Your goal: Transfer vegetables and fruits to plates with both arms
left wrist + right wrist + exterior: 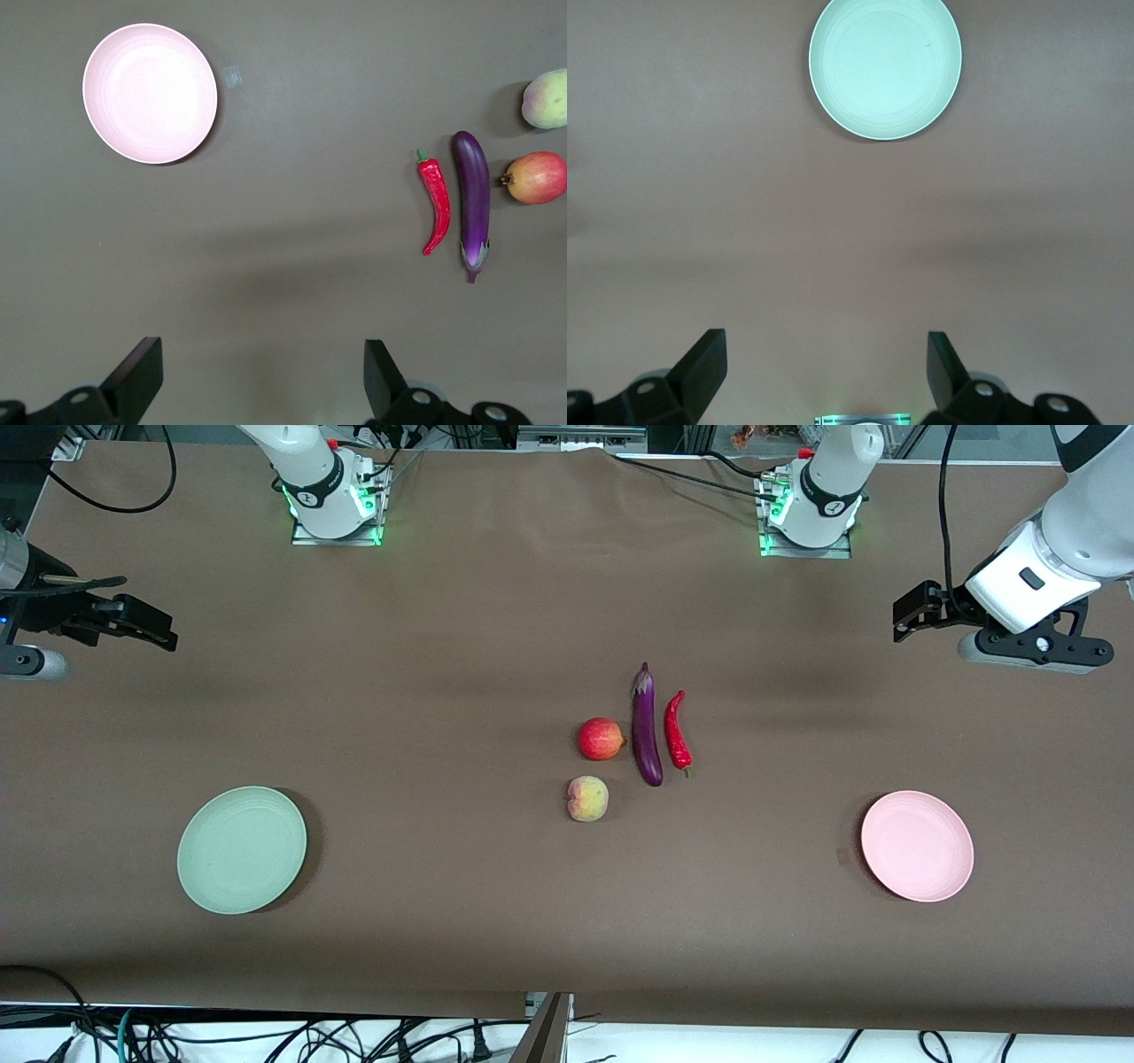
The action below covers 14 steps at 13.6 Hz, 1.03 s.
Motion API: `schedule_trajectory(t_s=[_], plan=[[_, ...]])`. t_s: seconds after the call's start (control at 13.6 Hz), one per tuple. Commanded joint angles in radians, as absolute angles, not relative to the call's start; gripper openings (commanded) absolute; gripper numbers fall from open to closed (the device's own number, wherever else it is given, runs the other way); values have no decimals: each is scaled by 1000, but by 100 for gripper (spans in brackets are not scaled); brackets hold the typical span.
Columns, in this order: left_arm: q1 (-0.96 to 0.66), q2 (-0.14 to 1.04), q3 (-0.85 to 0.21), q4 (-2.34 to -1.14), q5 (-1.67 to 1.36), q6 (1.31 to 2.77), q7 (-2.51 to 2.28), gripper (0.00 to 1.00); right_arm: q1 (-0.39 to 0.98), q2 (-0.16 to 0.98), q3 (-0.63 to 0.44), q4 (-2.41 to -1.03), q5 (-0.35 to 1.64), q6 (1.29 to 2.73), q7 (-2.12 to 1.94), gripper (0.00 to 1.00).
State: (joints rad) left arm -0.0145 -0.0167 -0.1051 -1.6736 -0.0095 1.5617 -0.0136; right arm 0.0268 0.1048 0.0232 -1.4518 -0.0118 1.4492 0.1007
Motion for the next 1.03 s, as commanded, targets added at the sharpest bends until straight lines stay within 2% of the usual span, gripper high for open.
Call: schedule_trajectory(t_s=[0.0, 0.3, 0.96], plan=[[-17, -20, -109, -1674, -14, 1543, -20, 100, 18, 104, 28, -1445, -14, 1453, 86, 100], [-48, 84, -179, -1674, -9, 1494, -31, 100, 18, 104, 29, -1445, -12, 1456, 92, 100], [-170, 366, -210, -1712, -17, 1814, -283, 100, 23, 113, 31, -1447, -11, 1501, 95, 100]])
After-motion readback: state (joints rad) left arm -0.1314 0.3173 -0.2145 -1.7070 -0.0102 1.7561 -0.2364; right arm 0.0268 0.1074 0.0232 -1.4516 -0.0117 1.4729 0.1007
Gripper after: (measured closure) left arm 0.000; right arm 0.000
